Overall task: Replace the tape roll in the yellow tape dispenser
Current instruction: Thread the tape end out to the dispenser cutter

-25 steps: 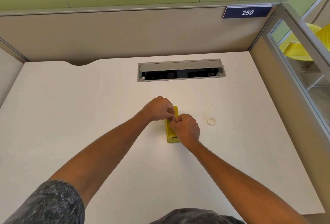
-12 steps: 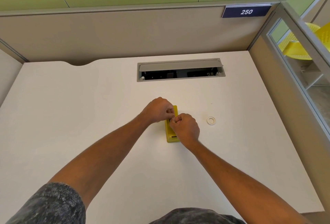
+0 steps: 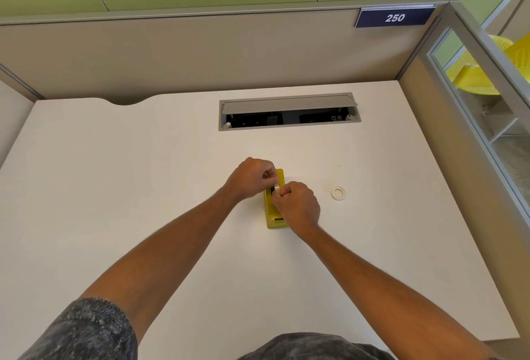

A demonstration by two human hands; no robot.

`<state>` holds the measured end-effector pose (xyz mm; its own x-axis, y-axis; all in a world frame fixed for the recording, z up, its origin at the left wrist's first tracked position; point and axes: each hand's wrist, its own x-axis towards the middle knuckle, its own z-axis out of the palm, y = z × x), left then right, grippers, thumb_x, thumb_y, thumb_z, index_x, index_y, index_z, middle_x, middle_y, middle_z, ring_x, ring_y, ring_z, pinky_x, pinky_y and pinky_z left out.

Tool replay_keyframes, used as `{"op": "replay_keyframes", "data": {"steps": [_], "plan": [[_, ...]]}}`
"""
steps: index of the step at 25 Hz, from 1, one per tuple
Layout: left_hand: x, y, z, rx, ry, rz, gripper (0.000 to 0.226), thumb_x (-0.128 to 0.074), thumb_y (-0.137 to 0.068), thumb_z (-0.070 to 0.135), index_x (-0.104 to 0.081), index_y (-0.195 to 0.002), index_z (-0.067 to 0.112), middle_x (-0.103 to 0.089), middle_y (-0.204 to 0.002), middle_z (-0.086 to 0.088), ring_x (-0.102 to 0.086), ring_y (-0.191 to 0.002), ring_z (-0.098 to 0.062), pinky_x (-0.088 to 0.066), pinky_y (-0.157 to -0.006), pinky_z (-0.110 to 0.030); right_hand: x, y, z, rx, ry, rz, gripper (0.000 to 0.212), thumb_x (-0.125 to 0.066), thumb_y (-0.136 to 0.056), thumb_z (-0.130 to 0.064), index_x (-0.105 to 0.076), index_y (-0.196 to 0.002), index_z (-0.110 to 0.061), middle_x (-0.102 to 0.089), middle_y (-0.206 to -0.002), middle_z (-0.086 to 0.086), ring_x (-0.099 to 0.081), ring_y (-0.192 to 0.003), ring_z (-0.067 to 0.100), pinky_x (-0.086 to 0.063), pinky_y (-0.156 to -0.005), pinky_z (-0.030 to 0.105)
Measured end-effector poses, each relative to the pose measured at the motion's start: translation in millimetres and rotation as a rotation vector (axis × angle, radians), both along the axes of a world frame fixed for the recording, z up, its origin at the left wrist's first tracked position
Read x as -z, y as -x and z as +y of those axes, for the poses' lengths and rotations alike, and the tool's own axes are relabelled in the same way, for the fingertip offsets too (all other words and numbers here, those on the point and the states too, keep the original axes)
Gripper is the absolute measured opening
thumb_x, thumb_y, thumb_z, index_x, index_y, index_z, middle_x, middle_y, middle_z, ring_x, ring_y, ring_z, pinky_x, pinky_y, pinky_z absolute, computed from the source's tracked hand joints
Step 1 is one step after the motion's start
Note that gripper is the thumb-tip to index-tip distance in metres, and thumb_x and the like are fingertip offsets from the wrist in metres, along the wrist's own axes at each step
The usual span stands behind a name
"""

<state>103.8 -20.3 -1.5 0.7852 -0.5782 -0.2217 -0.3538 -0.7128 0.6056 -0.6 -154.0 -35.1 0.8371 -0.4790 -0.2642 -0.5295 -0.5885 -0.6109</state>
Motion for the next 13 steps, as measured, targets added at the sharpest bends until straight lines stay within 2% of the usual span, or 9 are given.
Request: {"op": "replay_keyframes", "data": {"steps": [7,13], "plan": [[2.3,0.7,2.6,-0.056,0.053,0.041,0.014,-0.077,-0.097,0.024,-0.082,-0.1,0.011,-0.083,-0.098,-0.002,-0.075,-0.092,-0.021,-0.064,-0.088,-0.047,-0.3,2.3,-2.0,0.0,-0.018,0.007,0.029,-0.072,-0.09,-0.052,-0.059,-0.07,-0.035,-0.07,-0.089,-0.013,-0.066,-0.077,0.013,-0.046,-0.063,0.028],[4.2,3.0,3.5,-0.036,0.052,0.036,0.013,-0.075,-0.099,0.024,-0.082,-0.1,0.013,-0.082,-0.098,-0.001,-0.074,-0.091,-0.02,-0.064,-0.087,-0.049,-2.9,6.0,-6.3,-0.006,-0.064,0.011,0.026,-0.076,-0.093,-0.051,-0.064,-0.077,-0.035,-0.07,-0.091,-0.013,-0.066,-0.08,0.012,-0.042,-0.06,0.026]]}}
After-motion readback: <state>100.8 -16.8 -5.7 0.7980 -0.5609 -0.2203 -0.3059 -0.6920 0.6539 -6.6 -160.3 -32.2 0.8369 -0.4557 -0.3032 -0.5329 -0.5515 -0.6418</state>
